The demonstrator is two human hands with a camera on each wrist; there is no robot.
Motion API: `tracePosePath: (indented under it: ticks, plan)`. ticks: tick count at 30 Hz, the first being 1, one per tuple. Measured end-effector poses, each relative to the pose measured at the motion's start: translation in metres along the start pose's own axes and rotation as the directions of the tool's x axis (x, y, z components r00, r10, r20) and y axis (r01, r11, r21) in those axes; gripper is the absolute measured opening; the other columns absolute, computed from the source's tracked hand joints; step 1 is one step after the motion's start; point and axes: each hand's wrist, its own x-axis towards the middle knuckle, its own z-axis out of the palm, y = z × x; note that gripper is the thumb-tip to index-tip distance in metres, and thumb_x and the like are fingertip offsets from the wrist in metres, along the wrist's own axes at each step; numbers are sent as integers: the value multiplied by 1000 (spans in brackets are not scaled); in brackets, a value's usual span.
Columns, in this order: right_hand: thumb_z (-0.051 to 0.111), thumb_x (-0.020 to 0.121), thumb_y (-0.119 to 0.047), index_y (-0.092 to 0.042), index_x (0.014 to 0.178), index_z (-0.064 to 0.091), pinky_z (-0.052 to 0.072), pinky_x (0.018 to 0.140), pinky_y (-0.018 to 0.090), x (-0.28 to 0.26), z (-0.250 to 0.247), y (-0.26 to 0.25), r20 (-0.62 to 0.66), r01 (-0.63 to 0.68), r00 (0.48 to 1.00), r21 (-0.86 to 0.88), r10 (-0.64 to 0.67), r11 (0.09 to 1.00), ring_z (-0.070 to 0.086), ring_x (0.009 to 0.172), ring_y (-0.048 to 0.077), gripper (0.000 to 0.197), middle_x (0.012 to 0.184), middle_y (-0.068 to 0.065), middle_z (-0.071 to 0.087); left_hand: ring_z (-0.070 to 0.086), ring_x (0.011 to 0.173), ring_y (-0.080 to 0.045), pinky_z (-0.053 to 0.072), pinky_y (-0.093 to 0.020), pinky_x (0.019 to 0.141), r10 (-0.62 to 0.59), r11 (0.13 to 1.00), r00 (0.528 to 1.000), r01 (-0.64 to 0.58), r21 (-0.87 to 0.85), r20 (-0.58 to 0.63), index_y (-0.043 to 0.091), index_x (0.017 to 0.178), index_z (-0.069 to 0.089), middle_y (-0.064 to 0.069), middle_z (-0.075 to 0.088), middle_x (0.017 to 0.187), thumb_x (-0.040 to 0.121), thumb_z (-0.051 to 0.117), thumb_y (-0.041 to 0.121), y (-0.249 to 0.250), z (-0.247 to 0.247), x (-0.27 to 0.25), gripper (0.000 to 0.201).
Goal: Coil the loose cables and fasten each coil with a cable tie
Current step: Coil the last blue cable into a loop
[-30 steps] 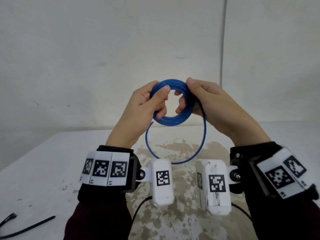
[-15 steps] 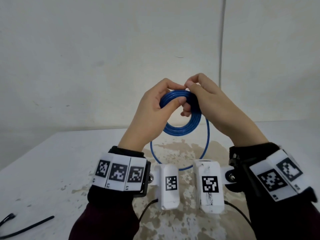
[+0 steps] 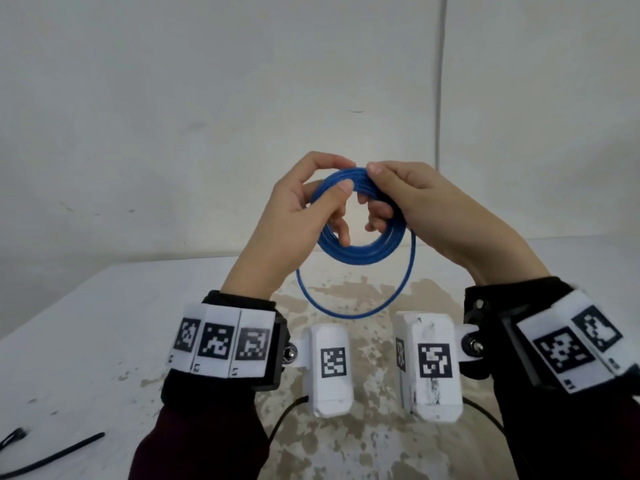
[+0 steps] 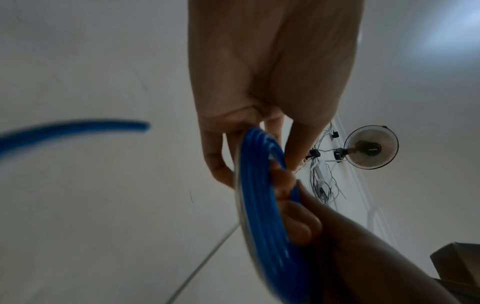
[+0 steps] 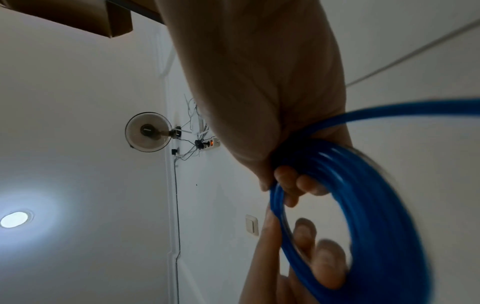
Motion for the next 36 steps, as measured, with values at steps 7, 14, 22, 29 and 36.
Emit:
tracePosePath:
  ticks: [7,14,22,29,36]
  plan:
    - [38,102,-31,-12,91,46,46,58,25,-1,4,-2,-4,-57,998,-122,57,991,41,49,12,23,55,-5,43,58,48,-17,48,-20,60,-54,998,992,49,45,115,17,111,57,-2,63,72,90,62,10,1,-2,-3,23]
    - [38,102,-32,-12,101,42,48,57,25,-1,8,-2,25,-88,996,-74,90,993,42,49,13,21,62,4,47,35,46,-10,34,-20,52,-83,996,982,86,-8,171,8,114,52,-1,56,68,94,53,4,-2,-1,-3,20]
    - [32,104,-29,-10,98,63,56,70,31,2,4,1,-29,-60,998,122,64,991,61,66,14,37,67,0,63,31,46,-6,30,-16,49,16,984,986,-45,-173,-164,6,107,52,-2,48,68,96,49,3,-4,-3,2,12]
    - [26,106,-25,-8,104,62,55,88,36,6,17,1,30,-47,999,332,39,942,67,82,19,40,77,4,69,37,51,-4,35,-15,54,79,975,895,-160,-152,-440,8,108,50,0,48,71,98,49,9,-4,2,4,10]
    - [29,105,-26,-10,93,54,44,69,30,4,7,2,-17,-23,999,236,28,972,49,58,15,32,55,-6,44,43,41,-16,43,-30,57,-39,986,986,11,-168,-159,9,103,49,0,52,60,96,51,10,-3,3,3,7]
